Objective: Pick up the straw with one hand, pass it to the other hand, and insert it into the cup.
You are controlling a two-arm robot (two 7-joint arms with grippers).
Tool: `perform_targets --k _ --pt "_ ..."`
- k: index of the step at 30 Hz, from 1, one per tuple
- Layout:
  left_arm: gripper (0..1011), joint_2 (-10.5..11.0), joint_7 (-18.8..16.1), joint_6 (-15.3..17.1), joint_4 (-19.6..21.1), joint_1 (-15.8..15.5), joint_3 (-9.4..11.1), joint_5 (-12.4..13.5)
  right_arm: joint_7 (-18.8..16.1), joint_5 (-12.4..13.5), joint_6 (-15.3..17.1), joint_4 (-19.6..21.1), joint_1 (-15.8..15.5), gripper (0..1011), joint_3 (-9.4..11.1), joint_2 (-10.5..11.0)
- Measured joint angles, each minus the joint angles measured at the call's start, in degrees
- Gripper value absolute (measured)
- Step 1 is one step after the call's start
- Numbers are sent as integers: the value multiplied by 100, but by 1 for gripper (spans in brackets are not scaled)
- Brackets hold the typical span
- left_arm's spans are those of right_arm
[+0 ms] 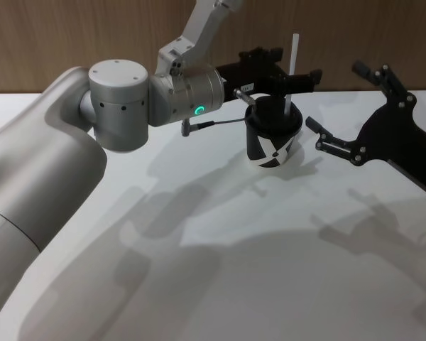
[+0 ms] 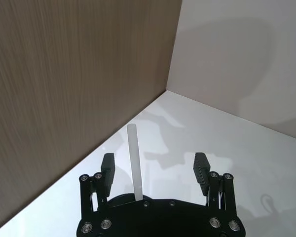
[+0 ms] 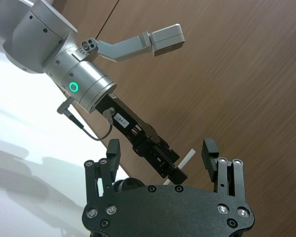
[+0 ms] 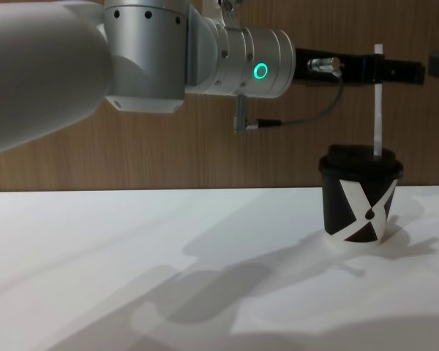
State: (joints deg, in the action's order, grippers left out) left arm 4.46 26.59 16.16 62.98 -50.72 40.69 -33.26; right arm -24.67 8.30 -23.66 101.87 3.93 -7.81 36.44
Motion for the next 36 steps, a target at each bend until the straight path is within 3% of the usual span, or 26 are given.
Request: perform_targets --k 11,21,29,36 --pt "1000 57 54 -120 44 95 -72 3 43 50 119 80 -28 1001 62 -68" --pt "1000 197 239 -254 91 222 -135 -3 208 333 543 221 -52 1001 164 -283" --pt "1000 291 349 -470 116 317 -174 46 330 708 1159 331 -15 1001 223 -495" --pt "1000 359 442 -889 126 423 -215 151 390 1030 1754 409 36 1001 234 -626"
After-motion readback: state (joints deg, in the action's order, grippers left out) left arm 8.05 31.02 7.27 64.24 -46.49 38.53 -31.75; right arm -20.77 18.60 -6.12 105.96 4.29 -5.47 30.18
